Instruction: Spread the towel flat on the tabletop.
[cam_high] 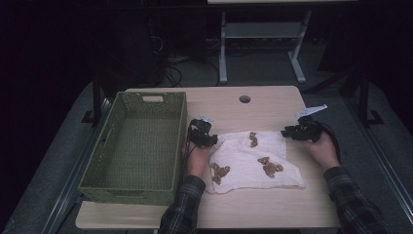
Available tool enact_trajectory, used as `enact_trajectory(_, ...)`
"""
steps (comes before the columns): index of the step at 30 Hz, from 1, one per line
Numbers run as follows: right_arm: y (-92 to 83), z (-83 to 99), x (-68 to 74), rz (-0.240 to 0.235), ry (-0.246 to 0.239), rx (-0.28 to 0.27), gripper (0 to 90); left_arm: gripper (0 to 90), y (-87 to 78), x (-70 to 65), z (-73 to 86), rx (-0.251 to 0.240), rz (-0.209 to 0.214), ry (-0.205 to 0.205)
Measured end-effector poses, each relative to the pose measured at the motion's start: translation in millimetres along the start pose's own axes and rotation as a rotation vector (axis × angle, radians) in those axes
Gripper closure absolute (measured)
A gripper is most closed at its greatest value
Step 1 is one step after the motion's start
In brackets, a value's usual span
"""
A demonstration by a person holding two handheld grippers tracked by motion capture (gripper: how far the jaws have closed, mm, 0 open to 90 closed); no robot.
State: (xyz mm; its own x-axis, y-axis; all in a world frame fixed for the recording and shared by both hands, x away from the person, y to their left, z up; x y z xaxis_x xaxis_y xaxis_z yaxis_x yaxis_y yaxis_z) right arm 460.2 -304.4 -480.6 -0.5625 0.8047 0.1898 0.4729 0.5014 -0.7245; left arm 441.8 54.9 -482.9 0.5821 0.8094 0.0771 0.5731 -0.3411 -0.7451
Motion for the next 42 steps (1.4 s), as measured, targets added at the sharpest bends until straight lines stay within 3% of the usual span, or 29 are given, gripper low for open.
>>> enact_trajectory(5, 11.3, 0.3, -10.5, 0.008, 0.036, 0.02, 65.9, 63.3, 6.2, -0.2, -0.4, 0.004, 0.006, 0.008)
enact_trajectory(9, 13.6, 0.3, -8.4, 0.003, 0.024, 0.027, 83.8, 83.2, 7.1, -1.1, -2.6, 0.008, 0.022, 0.027)
enact_trajectory(11, 13.5, 0.0, -7.4, 0.008, 0.014, 0.032, 86.3, 86.3, 7.0, -1.3, -4.9, 0.01, 0.012, 0.027)
enact_trajectory(16, 5.0, -7.5, -7.8, 0.014, 0.015, -0.001, 87.0, 87.2, 2.2, 3.1, -19.4, -0.032, -0.002, 0.017)
enact_trajectory(22, -4.3, -22.9, -18.2, 0.036, 0.023, -0.027, 87.0, 87.2, -2.9, 11.5, -44.3, -0.072, -0.042, 0.013)
enact_trajectory(28, -7.8, -36.2, -28.0, 0.053, 0.03, -0.051, 87.0, 87.2, 4.9, 21.9, -64.1, -0.083, -0.058, 0.018)
enact_trajectory(35, -7.7, -54.9, -38.7, 0.084, 0.033, -0.072, 87.6, 87.2, 13.2, 29.0, -78.6, -0.102, -0.067, 0.006)
enact_trajectory(42, -14.5, -68.1, -41.4, 0.091, 0.039, -0.104, 87.9, 87.2, 12.4, 29.5, -82.1, -0.113, -0.066, 0.004)
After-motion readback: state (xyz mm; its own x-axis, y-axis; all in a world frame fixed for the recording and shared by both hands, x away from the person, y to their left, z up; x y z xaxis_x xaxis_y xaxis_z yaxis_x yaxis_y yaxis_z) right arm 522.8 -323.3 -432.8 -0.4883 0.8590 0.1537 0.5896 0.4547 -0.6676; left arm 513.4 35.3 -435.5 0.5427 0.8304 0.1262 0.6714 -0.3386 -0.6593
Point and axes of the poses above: each handheld gripper's, and its own axes: y roughly forward along the jaws, z roughly out of its underside, x roughly to its left, the point moved 3 cm from there along y, roughly forward along the jaws, and after that the axes turned 9 degrees about y, right-handed, at the moved point
